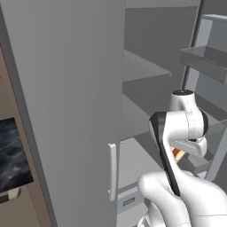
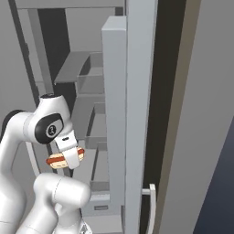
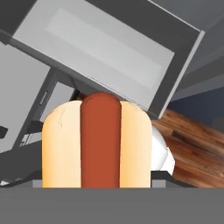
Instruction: Store the hot dog in the freezer for long-term storage. Close the freezer door after placing the cooked food.
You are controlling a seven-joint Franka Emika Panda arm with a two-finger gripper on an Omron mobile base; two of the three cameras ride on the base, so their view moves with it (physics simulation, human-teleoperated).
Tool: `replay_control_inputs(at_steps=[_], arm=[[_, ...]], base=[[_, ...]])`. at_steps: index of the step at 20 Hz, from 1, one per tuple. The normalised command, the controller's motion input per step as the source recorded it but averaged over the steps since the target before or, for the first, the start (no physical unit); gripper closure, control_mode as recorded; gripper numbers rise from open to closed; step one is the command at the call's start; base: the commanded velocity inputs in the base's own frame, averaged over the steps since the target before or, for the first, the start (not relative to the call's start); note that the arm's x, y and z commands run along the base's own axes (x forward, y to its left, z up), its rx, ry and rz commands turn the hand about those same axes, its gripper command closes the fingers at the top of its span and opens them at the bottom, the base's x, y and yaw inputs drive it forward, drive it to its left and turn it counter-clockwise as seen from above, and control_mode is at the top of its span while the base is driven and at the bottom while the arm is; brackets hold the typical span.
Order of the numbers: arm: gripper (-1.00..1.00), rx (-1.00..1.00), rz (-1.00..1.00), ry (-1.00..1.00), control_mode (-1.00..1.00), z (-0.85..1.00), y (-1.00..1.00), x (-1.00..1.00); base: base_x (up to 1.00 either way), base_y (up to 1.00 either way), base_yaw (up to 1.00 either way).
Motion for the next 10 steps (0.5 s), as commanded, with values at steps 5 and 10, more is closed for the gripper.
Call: replay_control_inputs(at_steps=[5,10], arm=[[1.00,0.00,0.00,0.00,1.00,0.00,0.00,0.00],[1.00,0.00,0.00,0.00,1.00,0.00,0.00,0.00]], base=[[0.03,-0.03,0.01],[0.03,0.00,0.00]])
